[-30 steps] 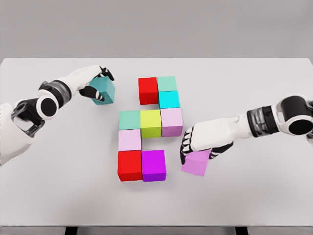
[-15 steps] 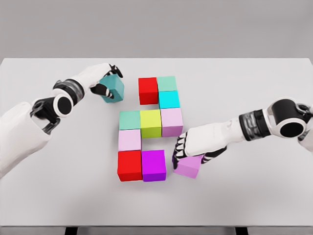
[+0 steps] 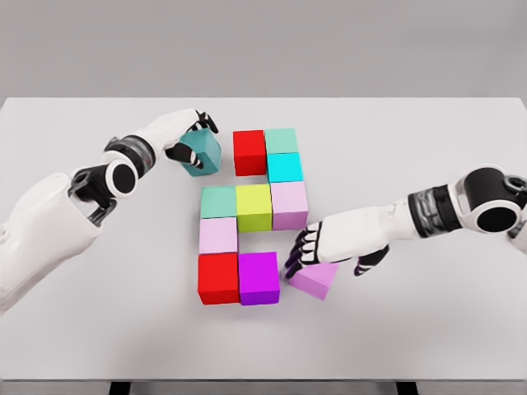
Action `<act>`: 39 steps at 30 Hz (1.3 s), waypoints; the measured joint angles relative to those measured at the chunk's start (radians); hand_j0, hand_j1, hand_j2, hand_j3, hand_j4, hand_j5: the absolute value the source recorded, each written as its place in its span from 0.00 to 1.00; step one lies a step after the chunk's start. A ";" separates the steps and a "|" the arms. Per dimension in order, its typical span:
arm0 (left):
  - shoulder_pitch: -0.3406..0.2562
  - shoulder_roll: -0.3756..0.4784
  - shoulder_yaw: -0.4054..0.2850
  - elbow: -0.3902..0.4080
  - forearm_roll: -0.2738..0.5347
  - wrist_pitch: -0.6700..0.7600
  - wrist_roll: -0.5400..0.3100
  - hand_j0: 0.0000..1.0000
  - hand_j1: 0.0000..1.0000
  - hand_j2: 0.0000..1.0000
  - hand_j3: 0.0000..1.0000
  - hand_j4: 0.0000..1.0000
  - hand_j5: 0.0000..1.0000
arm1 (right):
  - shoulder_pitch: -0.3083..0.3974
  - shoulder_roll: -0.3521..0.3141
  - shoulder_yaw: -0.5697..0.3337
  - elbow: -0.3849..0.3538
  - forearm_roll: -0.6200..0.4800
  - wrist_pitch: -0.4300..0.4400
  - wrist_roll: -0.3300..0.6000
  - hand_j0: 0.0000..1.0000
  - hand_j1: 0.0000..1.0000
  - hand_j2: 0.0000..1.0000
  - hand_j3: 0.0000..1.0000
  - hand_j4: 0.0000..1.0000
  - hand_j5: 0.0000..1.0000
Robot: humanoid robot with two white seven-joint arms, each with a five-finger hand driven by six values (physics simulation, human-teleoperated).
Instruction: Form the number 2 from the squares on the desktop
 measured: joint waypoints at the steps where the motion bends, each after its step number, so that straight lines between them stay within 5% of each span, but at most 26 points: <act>1: 0.002 -0.002 0.000 0.003 -0.002 0.000 0.000 0.60 0.60 0.60 0.60 0.60 0.60 | -0.002 -0.004 -0.001 0.000 0.001 0.000 0.000 1.00 1.00 1.00 1.00 1.00 1.00; 18: 0.003 -0.022 0.000 0.008 -0.013 0.000 0.001 0.61 0.61 0.61 0.61 0.61 0.61 | -0.017 -0.006 -0.009 0.000 0.002 0.000 0.000 1.00 1.00 1.00 1.00 1.00 1.00; 25: 0.006 -0.025 0.001 0.006 -0.011 0.000 0.002 0.84 0.84 0.84 0.84 0.84 0.84 | -0.023 -0.015 -0.025 0.000 0.000 0.000 0.000 1.00 1.00 1.00 1.00 1.00 1.00; 39: 0.012 -0.017 0.001 0.004 -0.009 -0.002 0.007 0.95 0.95 0.95 0.95 0.95 0.95 | -0.014 -0.077 -0.060 0.081 -0.004 0.000 0.000 1.00 1.00 1.00 1.00 1.00 1.00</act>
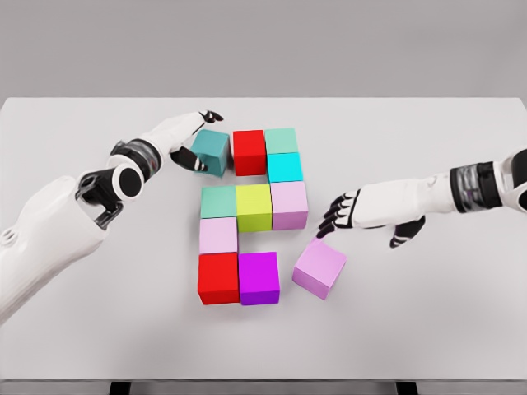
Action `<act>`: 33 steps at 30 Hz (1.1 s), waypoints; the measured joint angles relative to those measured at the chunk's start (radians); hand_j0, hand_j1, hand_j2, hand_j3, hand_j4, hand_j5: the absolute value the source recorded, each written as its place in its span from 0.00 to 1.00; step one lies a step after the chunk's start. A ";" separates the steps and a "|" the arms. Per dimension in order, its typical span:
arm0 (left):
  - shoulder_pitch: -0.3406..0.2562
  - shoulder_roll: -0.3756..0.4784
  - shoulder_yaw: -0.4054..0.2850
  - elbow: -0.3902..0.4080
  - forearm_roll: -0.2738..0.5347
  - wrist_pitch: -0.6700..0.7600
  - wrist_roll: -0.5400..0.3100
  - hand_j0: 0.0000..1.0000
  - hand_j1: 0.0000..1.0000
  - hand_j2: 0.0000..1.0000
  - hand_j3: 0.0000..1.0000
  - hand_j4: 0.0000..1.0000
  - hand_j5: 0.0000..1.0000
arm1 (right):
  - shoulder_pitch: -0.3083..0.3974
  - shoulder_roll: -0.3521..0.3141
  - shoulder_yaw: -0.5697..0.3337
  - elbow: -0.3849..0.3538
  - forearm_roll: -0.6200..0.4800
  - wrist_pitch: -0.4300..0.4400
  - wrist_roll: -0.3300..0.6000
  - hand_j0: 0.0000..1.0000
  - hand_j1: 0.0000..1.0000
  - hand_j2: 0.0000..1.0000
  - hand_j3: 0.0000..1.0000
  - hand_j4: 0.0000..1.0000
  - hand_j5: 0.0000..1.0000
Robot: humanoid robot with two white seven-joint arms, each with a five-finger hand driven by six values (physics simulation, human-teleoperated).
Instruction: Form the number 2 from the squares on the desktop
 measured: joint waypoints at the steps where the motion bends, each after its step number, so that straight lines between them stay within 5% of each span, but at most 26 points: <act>1: 0.000 0.004 0.000 -0.001 0.001 0.000 0.000 0.96 0.96 0.96 0.96 0.96 0.96 | 0.000 0.002 0.000 0.017 0.000 0.000 0.000 1.00 1.00 1.00 1.00 1.00 1.00; 12: -0.027 0.131 0.019 0.015 0.017 -0.018 -0.012 1.00 1.00 1.00 1.00 1.00 1.00 | 0.029 0.036 0.006 0.119 0.007 0.000 0.000 1.00 1.00 1.00 1.00 1.00 1.00; 17: -0.046 0.141 0.015 0.123 -0.159 -0.198 -0.080 1.00 1.00 1.00 1.00 1.00 1.00 | 0.028 0.064 0.015 0.149 0.016 0.000 0.000 1.00 1.00 1.00 1.00 1.00 1.00; 23: -0.097 0.144 -0.071 0.150 -0.294 -0.338 -0.096 1.00 1.00 1.00 1.00 1.00 1.00 | 0.029 0.090 0.032 0.156 0.035 0.000 0.000 1.00 1.00 1.00 1.00 1.00 1.00; 31: -0.137 0.149 -0.093 0.276 -0.337 -0.520 -0.105 1.00 1.00 1.00 1.00 1.00 1.00 | 0.026 0.099 0.039 0.159 0.055 0.000 0.000 1.00 1.00 1.00 1.00 1.00 1.00; 33: -0.149 0.142 -0.090 0.312 -0.329 -0.529 -0.145 0.86 0.86 0.86 0.86 0.86 0.86 | 0.028 0.102 0.039 0.158 0.058 0.000 0.000 1.00 1.00 1.00 1.00 1.00 1.00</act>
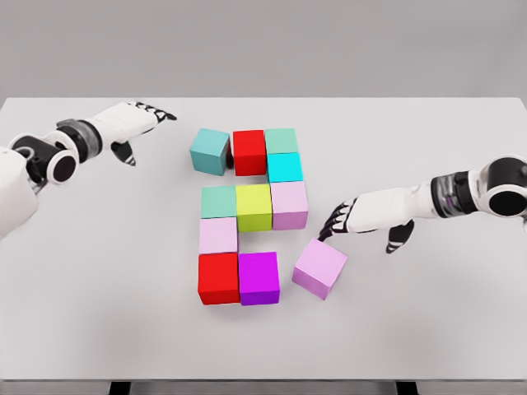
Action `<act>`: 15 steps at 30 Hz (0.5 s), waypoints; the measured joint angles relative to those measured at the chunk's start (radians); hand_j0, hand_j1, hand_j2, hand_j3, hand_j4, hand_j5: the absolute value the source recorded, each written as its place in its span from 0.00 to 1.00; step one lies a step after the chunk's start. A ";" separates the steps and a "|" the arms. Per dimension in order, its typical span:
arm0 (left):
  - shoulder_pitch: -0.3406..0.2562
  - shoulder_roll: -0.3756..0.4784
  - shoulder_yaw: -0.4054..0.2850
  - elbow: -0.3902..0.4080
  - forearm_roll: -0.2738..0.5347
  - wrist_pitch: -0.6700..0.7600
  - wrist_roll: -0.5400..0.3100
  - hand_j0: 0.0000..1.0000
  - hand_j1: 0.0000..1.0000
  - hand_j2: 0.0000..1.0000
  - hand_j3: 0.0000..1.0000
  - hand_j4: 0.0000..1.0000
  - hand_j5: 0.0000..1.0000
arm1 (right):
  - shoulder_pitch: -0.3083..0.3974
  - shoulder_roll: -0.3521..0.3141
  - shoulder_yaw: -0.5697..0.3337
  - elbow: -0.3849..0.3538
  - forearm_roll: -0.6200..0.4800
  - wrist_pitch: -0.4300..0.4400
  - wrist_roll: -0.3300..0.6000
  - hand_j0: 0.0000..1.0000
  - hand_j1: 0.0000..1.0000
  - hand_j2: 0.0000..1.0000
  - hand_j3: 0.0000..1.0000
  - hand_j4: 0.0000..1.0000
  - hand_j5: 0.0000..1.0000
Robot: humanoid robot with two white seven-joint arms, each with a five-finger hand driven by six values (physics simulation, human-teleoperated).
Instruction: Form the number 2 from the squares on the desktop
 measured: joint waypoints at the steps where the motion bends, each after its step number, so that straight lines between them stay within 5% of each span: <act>1: 0.000 -0.004 0.000 0.013 0.002 -0.003 -0.017 0.69 0.69 0.69 0.69 0.69 0.69 | 0.000 0.002 0.000 -0.001 0.001 0.000 0.000 1.00 1.00 1.00 1.00 1.00 1.00; 15: -0.002 -0.069 0.006 0.059 -0.023 -0.011 -0.109 0.66 0.66 0.66 0.66 0.66 0.66 | -0.003 0.009 0.006 -0.045 0.006 0.000 0.000 1.00 1.00 1.00 1.00 1.00 1.00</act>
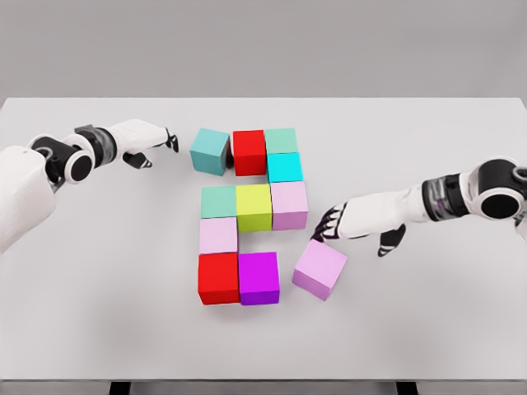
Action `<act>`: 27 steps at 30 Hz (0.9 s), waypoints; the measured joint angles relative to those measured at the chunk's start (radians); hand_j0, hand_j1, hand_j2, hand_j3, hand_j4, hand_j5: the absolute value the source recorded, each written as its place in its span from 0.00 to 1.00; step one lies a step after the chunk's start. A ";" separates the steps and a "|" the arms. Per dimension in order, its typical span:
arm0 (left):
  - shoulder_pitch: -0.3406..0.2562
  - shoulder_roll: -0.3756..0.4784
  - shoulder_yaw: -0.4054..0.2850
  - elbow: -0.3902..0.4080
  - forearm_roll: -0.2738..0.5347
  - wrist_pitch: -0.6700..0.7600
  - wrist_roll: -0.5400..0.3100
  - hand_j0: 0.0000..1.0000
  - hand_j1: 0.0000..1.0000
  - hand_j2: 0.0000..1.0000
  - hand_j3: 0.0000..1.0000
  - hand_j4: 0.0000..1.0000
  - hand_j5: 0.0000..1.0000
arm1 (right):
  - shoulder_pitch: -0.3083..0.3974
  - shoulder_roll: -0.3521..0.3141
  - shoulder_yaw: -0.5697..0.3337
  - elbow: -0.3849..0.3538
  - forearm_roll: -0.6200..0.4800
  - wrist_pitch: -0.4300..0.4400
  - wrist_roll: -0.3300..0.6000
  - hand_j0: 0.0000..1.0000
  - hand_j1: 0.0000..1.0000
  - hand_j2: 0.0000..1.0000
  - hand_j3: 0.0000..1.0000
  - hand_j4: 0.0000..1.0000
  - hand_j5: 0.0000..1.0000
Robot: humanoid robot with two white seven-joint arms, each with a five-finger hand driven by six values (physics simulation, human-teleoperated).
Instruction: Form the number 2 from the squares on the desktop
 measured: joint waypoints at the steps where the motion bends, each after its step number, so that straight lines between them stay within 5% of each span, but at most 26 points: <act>1: 0.000 -0.001 0.000 -0.002 -0.005 0.000 -0.002 0.66 0.66 0.66 0.66 0.66 0.66 | 0.000 0.000 0.000 -0.003 0.000 0.000 0.000 1.00 1.00 1.00 1.00 1.00 1.00; 19: 0.008 0.007 0.022 -0.069 0.059 -0.030 -0.011 0.66 0.66 0.66 0.66 0.66 0.66 | -0.002 0.002 0.013 -0.041 0.001 0.000 0.000 1.00 1.00 1.00 1.00 1.00 1.00; 27: 0.008 0.009 0.023 -0.082 0.083 -0.050 -0.014 0.66 0.66 0.66 0.66 0.66 0.66 | -0.017 -0.001 0.016 -0.001 0.001 0.000 0.000 1.00 1.00 1.00 1.00 1.00 1.00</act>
